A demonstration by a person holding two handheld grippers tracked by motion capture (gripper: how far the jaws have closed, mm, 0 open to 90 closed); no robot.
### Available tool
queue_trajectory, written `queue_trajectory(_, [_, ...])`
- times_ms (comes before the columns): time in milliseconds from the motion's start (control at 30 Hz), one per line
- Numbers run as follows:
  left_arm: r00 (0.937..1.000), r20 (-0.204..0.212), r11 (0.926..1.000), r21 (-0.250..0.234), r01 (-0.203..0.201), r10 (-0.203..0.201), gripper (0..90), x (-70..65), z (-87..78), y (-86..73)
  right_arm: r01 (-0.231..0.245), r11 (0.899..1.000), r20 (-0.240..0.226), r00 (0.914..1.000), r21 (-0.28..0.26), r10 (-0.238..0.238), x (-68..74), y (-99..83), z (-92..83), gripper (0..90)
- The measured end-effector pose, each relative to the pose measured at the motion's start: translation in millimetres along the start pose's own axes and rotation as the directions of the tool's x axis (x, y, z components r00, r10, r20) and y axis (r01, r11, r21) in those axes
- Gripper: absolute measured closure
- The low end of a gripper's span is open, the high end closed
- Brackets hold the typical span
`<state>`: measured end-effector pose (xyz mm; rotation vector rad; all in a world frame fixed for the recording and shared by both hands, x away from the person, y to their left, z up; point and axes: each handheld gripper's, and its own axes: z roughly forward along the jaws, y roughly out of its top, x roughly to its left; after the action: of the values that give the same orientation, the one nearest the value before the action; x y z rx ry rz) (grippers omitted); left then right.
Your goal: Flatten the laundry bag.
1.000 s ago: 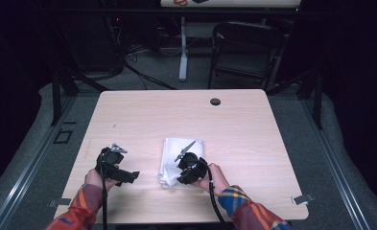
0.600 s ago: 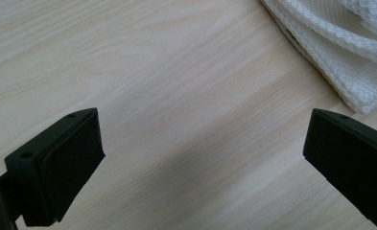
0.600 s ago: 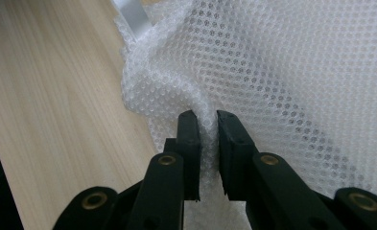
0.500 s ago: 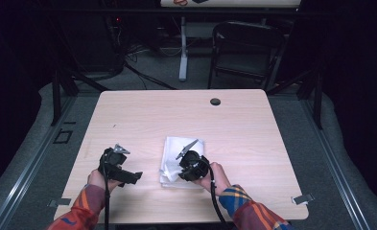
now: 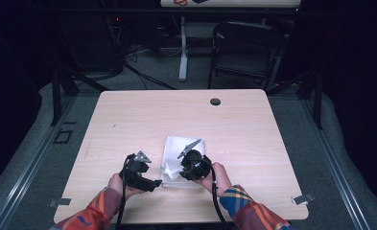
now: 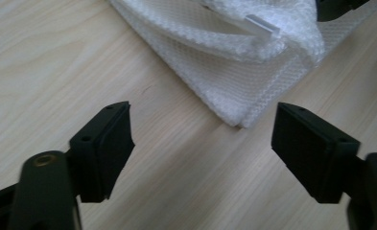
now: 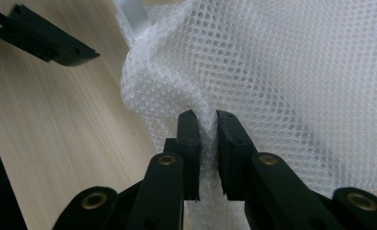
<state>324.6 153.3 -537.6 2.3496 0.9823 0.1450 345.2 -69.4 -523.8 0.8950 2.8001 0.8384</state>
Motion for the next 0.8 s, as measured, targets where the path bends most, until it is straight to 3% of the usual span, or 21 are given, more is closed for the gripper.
queue_trajectory(133, [0.999,0.04,0.9997,0.014,-0.021,0.02,36.1,-3.3,9.8,4.8,-0.001,1.0,0.0,1.0,0.006,0.001,-1.3,-0.3,-0.2,81.2])
queue_trajectory(233, [0.9988,0.04,0.9989,0.036,-0.031,0.03,40.1,-7.7,20.8,8.6,-0.013,1.0,0.002,0.9999,-0.006,0.013,-0.7,-0.9,0.8,81.3])
queue_trajectory(367, [0.999,0.026,0.9969,0.069,-0.037,0.035,54.3,-11.3,33.2,11.5,-0.016,1.0,0.005,0.9999,0.005,0.016,-1.7,-1.7,1.2,81.3])
queue_trajectory(600, [0.9988,0.048,0.9991,0.042,-0.005,0.003,75.9,-10.9,37.2,9.7,-0.017,1.0,0.014,0.9998,0.006,0.017,-5.5,-4.6,-2.1,81.5])
queue_trajectory(800, [0.9988,0.048,0.9993,0.036,0.011,-0.013,81.0,-11.2,36.7,8.9,-0.026,0.999,0.046,0.9986,-0.022,0.027,-7.1,-7.8,-12.1,82.1])
